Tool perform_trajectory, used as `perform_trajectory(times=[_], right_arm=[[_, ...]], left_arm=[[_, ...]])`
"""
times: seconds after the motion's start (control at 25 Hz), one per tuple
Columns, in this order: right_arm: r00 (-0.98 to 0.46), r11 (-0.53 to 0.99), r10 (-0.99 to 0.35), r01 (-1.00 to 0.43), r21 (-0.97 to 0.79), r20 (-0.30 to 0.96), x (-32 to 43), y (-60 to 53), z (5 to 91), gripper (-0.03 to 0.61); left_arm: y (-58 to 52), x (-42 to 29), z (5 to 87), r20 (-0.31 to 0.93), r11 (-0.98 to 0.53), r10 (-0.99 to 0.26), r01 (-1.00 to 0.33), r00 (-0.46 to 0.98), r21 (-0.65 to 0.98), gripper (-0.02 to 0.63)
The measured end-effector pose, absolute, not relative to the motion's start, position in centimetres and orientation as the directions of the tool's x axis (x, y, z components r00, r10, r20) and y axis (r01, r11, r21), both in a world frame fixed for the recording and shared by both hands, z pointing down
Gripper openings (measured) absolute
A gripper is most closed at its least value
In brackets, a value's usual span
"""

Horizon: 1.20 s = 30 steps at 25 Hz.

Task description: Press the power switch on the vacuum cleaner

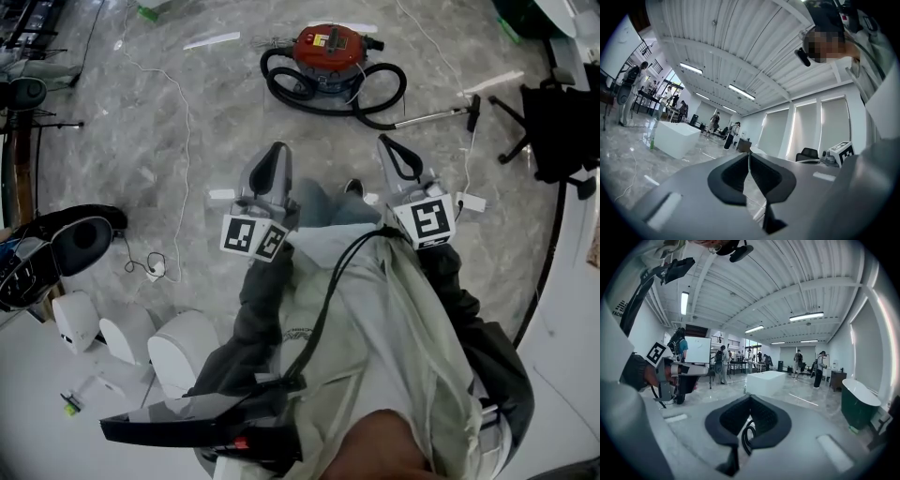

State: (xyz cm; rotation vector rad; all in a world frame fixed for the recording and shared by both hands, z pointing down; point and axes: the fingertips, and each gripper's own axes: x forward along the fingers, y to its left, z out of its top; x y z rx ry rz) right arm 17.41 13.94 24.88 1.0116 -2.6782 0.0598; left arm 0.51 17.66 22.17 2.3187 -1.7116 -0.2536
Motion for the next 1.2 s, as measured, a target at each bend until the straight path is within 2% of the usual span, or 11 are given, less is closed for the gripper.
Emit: perform_trajectory(times=[0.24, 0.64, 1.2], right_arm=[[-0.707, 0.746, -0.653, -0.662, 0.072, 0.27, 17.8, 11.2, 25.7, -0.002], [-0.66, 0.702, -0.703, -0.704, 0.108, 0.265, 13.2, 2.1, 26.0, -0.002], [-0.587, 0.683, -0.707, -0.71, 0.17, 0.394, 2.5, -13.7, 29.3, -0.002]], left_arm=[[14.5, 0.5, 22.9, 0.024, -0.269, -0.958, -0.922, 0.287, 0.279, 0.003], [2.9, -4.0, 24.5, 0.028, -0.311, -0.943, -0.911, 0.331, 0.272, 0.003], [-13.4, -13.4, 28.3, 0.133, -0.369, -0.899, -0.885, 0.417, 0.284, 0.003]])
